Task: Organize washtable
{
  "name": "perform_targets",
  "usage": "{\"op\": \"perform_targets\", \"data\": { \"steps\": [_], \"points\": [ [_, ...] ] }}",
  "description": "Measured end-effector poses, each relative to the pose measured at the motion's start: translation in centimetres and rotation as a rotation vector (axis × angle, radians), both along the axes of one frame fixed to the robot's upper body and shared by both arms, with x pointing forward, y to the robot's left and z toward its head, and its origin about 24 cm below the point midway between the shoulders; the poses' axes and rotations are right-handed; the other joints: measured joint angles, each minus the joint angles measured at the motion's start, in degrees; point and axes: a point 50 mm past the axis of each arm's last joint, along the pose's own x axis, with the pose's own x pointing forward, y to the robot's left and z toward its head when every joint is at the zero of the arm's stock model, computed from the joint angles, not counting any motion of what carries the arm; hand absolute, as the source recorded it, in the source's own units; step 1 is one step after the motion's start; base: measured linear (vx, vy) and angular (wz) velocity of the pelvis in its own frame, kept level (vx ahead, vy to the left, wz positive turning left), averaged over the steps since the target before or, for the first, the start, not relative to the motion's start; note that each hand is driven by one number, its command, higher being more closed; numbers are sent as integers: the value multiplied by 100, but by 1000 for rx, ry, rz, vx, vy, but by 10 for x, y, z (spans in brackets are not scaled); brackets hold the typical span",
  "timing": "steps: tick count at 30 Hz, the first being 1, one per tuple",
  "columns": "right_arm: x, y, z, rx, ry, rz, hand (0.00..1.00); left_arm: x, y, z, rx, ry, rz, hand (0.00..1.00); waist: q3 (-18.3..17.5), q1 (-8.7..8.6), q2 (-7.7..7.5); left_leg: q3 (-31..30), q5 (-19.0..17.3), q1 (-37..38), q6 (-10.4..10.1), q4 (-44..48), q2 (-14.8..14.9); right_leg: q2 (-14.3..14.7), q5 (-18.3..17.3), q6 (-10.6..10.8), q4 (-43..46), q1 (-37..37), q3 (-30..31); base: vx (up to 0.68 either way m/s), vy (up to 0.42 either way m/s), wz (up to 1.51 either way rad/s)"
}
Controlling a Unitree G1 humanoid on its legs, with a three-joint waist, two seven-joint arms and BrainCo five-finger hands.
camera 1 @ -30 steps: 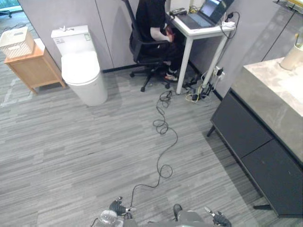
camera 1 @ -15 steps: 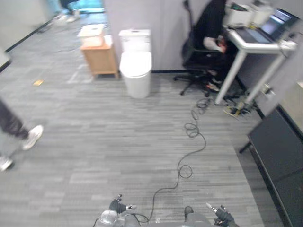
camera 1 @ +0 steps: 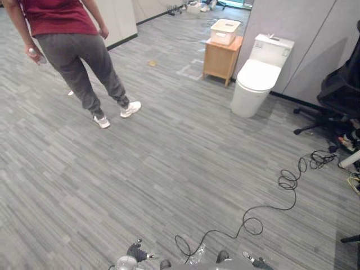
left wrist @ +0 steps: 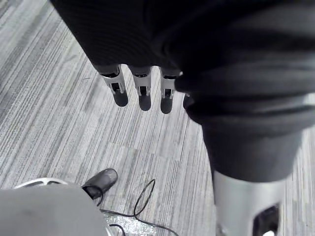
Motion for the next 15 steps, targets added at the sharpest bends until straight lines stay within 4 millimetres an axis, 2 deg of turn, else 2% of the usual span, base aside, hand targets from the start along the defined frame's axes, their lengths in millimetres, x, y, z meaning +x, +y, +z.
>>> {"op": "perform_targets", "data": {
  "steps": [4, 5, 6, 7, 8, 9, 10, 11, 12, 13, 14, 15],
  "points": [
    [-3, -1, 0, 0, 6, -13, 0, -2, 4, 0, -5, -1, 47, 0, 20, 11, -67, -553, -24, -88, 145, 4, -242, -387, -142, 193, 353, 118, -445, 48, 91, 69],
    [-4, -2, 0, 0, 9, -14, 0, -3, 5, 0, -4, -1, 56, 0, 27, 16, -54, -608, -37, -73, 184, 3, -256, -425, -171, 148, 505, 103, -427, 137, 140, 74],
    [-3, -1, 0, 1, 4, -11, 0, -6, 7, 0, 0, 8, 58, 0, 40, 23, -19, -807, -45, -50, 291, 17, -261, -447, -214, -159, 926, 7, -74, 72, 79, 60],
    [-2, 0, 0, 8, 0, -10, 0, -7, 8, -1, 2, 15, 58, 0, 40, 16, 2, -899, -48, -30, 301, 45, -262, -425, -197, -317, 1172, -74, 222, 130, 152, 81],
    [-1, -1, 0, 13, -10, -3, 0, -9, 9, -1, 10, 21, 47, 0, 23, 5, 57, -1123, -10, 48, 403, 58, -195, -299, -228, -496, 1761, -306, 983, 172, 56, 92],
    [-1, 3, 0, 27, -16, 1, 0, -9, 15, 1, 26, 21, 40, 0, 82, -43, 39, -1391, -54, -6, 498, 241, -46, 106, -677, -453, 2151, -467, 1871, 210, 29, 101],
    [0, 5, -1, 34, -20, -1, 0, -8, 19, 1, 35, 20, 40, 0, 104, -72, 2, -1535, -86, -45, 500, 333, 12, 381, -883, -415, 2260, -483, 2207, 221, -95, 125],
    [-1, 7, -1, 45, -21, -1, 0, -5, 24, 3, 48, 13, 37, 0, 157, -116, -85, -1840, -109, -74, 476, 413, 83, 903, -1215, -409, 2390, -521, 2595, 134, -102, 125],
    [-3, 8, -2, 48, -17, -3, 0, -3, 24, 3, 49, 10, 36, 0, 178, -175, -145, -2047, -108, -62, 471, 422, 90, 1160, -1376, -413, 2353, -535, 2792, 183, -144, 145],
    [-8, 7, -2, 47, -8, -14, 0, -1, 22, 3, 43, 7, 35, 0, 182, -194, -177, -2224, -128, -33, 439, 435, 57, 1423, -1432, -454, 2125, -559, 2957, 151, -116, 104],
    [-10, 6, -2, 46, -4, -21, 0, -1, 20, 3, 38, 2, 37, 0, 180, -187, -181, -2290, -134, -19, 429, 438, 31, 1508, -1423, -470, 1938, -580, 3035, 196, -138, 83],
    [-11, 6, -2, 47, -3, -24, 0, 2, 15, 3, 25, -6, 34, 0, 173, -184, -202, -2365, -171, -3, 369, 446, -59, 1558, -1228, -541, 1391, -613, 3188, 188, -126, 46]
  ]
}}
